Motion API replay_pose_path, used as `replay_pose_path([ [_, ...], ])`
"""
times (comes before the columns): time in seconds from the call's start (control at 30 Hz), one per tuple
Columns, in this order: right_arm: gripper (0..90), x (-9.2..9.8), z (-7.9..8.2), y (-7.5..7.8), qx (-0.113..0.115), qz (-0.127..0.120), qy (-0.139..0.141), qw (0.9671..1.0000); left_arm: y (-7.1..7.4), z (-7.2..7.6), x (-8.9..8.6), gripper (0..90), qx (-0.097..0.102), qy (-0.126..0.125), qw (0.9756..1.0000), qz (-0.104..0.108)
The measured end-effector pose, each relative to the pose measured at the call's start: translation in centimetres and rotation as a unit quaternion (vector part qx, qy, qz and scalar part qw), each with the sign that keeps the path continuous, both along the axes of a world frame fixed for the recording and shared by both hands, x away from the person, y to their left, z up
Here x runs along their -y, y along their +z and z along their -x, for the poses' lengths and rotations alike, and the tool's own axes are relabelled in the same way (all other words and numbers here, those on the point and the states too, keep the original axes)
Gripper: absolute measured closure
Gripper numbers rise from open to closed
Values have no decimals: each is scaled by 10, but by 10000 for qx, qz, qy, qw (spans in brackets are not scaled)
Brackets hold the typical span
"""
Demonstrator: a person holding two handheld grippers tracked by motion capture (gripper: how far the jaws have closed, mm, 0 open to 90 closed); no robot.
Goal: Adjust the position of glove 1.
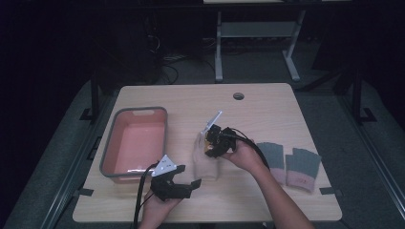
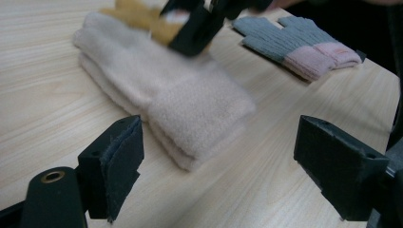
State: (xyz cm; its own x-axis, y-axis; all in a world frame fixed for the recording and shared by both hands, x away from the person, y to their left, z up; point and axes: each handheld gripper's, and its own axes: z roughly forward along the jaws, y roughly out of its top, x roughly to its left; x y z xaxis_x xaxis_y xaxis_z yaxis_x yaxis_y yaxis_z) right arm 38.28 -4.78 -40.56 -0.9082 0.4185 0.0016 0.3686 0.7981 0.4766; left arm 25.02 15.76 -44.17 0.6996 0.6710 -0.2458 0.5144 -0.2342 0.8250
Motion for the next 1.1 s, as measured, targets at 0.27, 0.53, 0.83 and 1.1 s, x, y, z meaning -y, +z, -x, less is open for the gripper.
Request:
replay_pose_path([
  [0.27,316,23,-2,-5,-372,-600,-690,9951,4,-6,6,197,-261,132,9996,64],
  [0.53,269,46,2,8,-435,-1027,-1238,9860,12,-24,16,194,-630,179,9978,-135],
  [0.83,260,57,0,7,-625,-1323,-1624,9758,12,-43,25,220,-953,507,9940,-177],
  [1.1,274,55,-13,-4,-887,-1510,-2043,9631,1,-51,33,261,-1115,635,9906,-477],
])
